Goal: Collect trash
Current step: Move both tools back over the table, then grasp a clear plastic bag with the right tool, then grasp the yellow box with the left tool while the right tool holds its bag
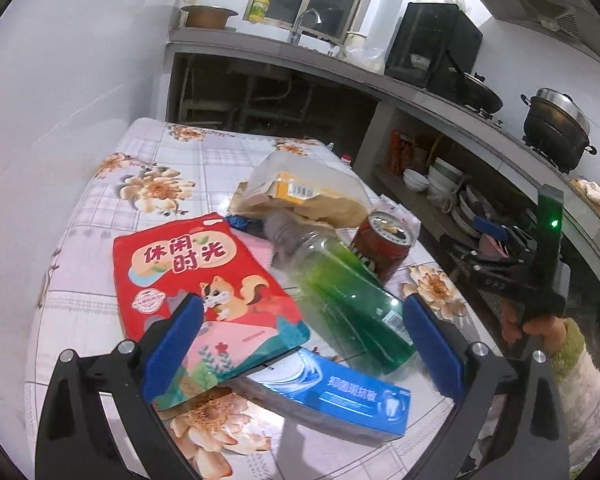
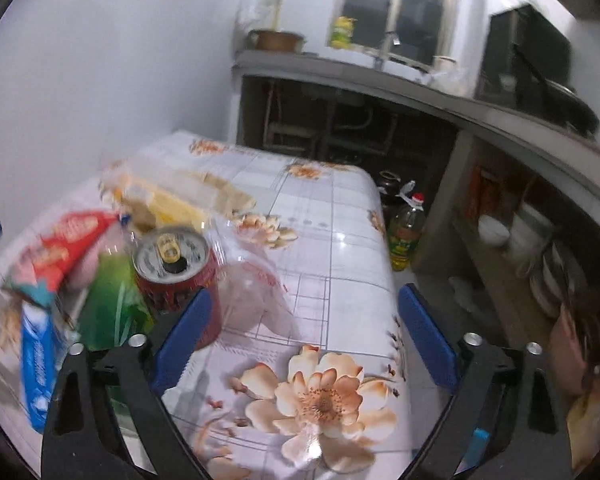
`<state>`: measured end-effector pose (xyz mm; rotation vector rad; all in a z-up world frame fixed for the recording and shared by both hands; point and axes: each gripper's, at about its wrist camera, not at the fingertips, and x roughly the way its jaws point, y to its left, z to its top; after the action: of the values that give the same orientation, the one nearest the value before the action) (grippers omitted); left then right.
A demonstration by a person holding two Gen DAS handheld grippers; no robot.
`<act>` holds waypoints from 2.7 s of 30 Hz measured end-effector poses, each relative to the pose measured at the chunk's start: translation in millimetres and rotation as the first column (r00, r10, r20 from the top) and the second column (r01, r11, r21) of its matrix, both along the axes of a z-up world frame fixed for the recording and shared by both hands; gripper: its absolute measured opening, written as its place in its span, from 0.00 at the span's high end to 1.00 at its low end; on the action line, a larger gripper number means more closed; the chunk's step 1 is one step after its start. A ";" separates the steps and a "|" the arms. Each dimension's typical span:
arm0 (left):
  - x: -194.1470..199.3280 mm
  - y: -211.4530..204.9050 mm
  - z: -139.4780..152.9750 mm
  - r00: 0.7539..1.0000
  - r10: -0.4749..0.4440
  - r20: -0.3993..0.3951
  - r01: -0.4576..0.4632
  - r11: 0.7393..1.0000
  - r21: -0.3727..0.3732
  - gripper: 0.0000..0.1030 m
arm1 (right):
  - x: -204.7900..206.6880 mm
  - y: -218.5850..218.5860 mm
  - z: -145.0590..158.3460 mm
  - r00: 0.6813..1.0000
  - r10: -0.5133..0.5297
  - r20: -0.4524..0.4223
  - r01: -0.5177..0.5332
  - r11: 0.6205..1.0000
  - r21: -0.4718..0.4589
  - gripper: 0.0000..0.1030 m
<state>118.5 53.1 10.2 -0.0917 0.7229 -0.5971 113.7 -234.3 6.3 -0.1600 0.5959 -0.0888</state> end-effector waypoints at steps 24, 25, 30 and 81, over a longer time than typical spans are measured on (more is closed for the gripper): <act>8.6 1.0 -1.0 1.000 0.015 -0.017 -0.015 1.000 0.005 0.05 | 52.4 42.3 -72.9 0.980 0.174 -0.097 -0.199 0.812 -0.548 0.72; 8.3 1.0 -0.2 1.000 0.014 -0.014 -0.014 1.000 0.005 0.05 | 51.8 39.4 -70.4 0.983 0.163 -0.085 -0.183 0.825 -0.535 0.77; 10.0 -0.3 4.0 1.000 0.010 -0.005 -0.010 1.000 -0.004 0.05 | 47.1 22.6 -53.7 0.992 0.112 -0.065 -0.129 0.899 -0.419 0.86; 189.1 -180.6 30.6 0.910 -0.409 -0.063 0.405 0.849 0.338 0.06 | -58.8 -34.3 17.7 0.991 -0.129 -0.024 0.125 0.875 0.468 0.88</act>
<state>307.6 -127.5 40.8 0.4031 0.8340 -0.8663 55.0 -268.7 24.0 0.3538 0.6042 -0.0700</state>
